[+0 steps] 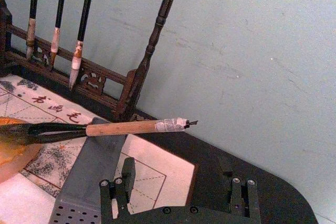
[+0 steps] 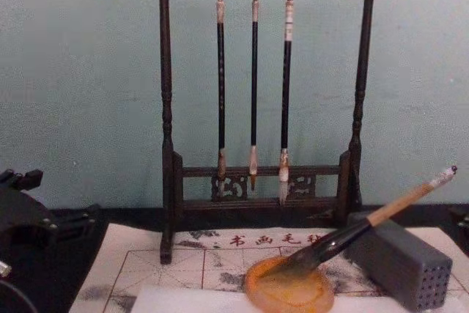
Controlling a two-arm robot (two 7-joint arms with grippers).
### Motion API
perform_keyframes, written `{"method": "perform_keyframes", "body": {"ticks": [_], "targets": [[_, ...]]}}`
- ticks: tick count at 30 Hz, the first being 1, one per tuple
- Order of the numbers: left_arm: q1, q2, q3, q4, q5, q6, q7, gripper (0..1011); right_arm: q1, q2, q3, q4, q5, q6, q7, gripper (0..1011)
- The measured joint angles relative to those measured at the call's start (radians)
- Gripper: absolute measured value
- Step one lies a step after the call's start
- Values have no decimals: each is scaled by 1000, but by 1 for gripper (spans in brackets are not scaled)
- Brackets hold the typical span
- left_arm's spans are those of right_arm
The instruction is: Pick up the brush from the inkstone, write on the paper, then place the brush back to its original position.
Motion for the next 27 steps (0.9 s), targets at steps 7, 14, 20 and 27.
{"method": "perform_keyframes", "body": {"ticks": [7, 14, 20, 27], "targets": [[0, 0, 0, 0, 0, 0, 0, 1001, 0, 0, 0, 0, 0, 0, 0, 1000], [0, 0, 0, 0, 0, 0, 0, 1001, 0, 0, 0, 0, 0, 0, 0, 1000], [0, 0, 0, 0, 0, 0, 0, 1001, 0, 0, 0, 0, 0, 0, 0, 1000], [0, 0, 0, 0, 0, 0, 0, 1001, 0, 0, 0, 0, 0, 0, 0, 1000]]}}
